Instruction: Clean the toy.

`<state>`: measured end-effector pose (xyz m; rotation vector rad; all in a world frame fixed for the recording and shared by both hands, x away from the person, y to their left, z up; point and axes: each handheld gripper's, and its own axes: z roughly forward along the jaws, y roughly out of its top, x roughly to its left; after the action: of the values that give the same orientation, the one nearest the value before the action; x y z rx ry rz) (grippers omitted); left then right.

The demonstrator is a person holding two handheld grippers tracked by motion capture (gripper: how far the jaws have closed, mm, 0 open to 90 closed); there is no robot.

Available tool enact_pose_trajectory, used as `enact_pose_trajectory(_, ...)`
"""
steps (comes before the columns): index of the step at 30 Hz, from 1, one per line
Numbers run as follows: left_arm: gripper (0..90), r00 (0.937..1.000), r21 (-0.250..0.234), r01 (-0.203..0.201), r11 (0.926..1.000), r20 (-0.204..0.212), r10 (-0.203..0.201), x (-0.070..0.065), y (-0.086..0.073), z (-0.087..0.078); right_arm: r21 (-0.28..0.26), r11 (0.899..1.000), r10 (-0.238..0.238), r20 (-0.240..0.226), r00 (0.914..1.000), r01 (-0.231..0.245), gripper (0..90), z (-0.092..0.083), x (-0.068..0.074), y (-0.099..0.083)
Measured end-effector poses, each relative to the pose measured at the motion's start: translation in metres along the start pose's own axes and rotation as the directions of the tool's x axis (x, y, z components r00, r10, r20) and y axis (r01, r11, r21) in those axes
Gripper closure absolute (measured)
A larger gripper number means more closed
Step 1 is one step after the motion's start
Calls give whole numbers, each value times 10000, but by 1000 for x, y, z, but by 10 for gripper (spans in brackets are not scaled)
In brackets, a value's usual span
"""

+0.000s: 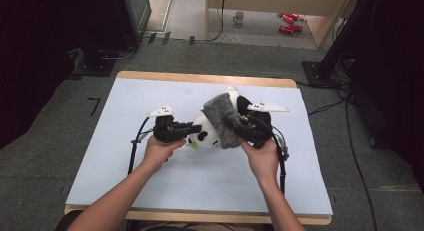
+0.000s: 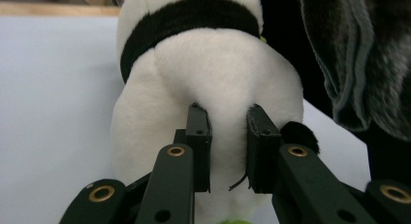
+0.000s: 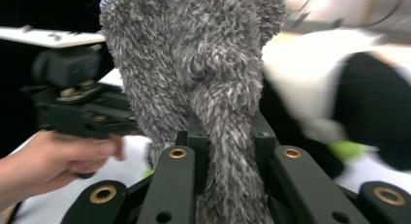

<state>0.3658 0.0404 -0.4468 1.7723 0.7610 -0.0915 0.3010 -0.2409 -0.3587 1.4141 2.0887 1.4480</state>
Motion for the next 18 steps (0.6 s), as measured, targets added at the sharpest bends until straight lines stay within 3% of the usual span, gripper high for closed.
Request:
enact_pose_trajectory(6,747,9997,281,112,9995,-220,-106,2,-1,0,970,9949,-254,-213,9995,273,783,33,15,-23)
enact_pose_trajectory(11,740,9995,339,182,9993,-272,-173,2,-1,1,1130,9926,-403,-309,9987,436,784,41,23,-32)
enact_pose_trajectory(18,740,9988,505,202,9985,-463,-178,-1,-1,1,1429,9845,-974,-399,9944,1022,787,59,39,-42)
